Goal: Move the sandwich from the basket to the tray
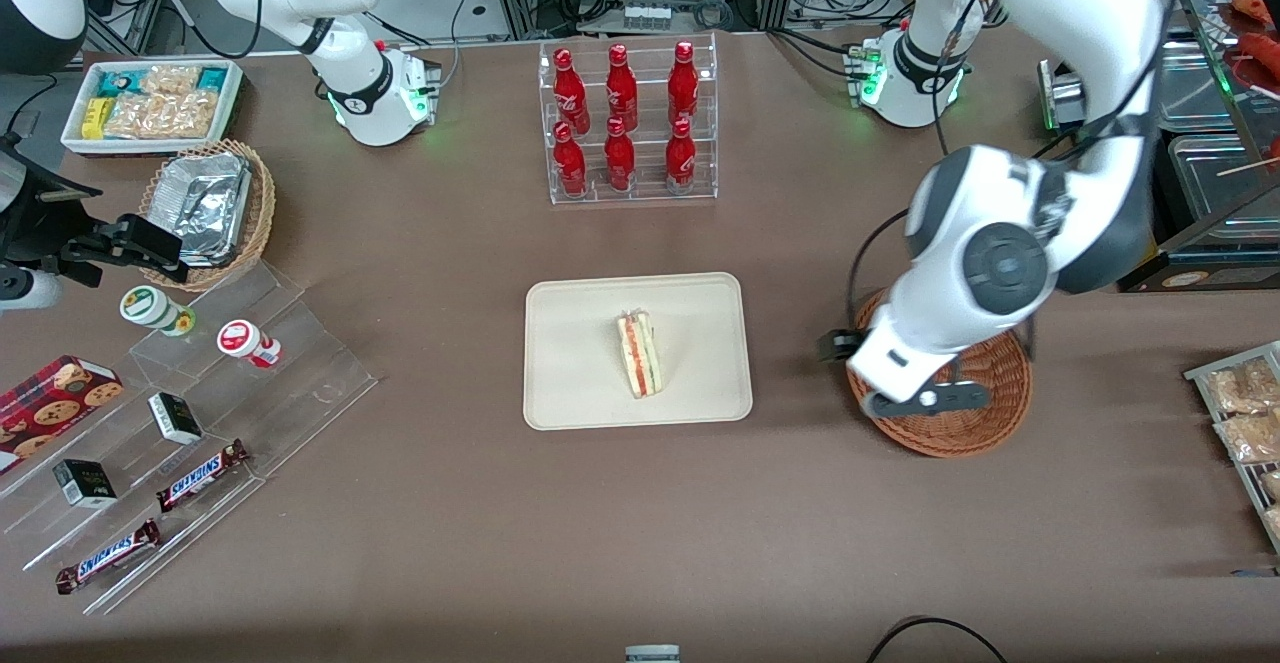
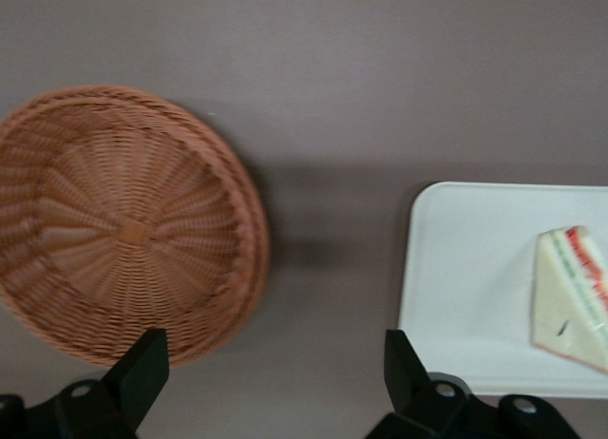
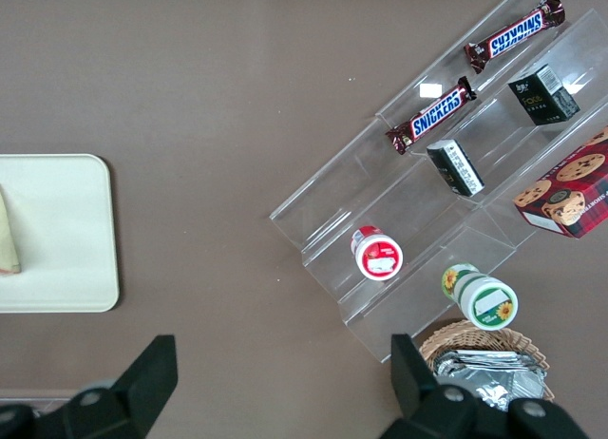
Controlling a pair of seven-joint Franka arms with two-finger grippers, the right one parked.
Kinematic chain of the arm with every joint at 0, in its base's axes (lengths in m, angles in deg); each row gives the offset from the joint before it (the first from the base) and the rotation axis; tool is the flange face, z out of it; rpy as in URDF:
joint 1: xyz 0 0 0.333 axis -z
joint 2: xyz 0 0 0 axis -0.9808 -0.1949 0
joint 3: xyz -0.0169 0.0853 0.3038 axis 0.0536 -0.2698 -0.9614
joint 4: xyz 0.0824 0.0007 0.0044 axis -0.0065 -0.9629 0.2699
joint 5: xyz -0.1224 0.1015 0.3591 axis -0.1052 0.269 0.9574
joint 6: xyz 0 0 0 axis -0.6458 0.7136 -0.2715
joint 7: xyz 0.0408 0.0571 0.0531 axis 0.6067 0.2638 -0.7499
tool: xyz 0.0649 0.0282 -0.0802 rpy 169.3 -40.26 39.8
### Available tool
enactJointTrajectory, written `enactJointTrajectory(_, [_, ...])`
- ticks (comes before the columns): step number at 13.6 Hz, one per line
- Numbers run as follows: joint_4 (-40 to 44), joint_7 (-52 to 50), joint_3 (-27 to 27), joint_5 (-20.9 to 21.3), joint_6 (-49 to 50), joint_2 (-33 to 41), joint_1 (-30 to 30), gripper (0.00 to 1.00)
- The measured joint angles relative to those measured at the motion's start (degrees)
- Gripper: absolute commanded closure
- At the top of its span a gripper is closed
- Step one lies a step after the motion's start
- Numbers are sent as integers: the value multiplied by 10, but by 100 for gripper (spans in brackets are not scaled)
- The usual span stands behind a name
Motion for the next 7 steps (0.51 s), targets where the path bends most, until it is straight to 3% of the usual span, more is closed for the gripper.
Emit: enactJointTrajectory(7, [-76,133,-1,0,96,145,-80,0])
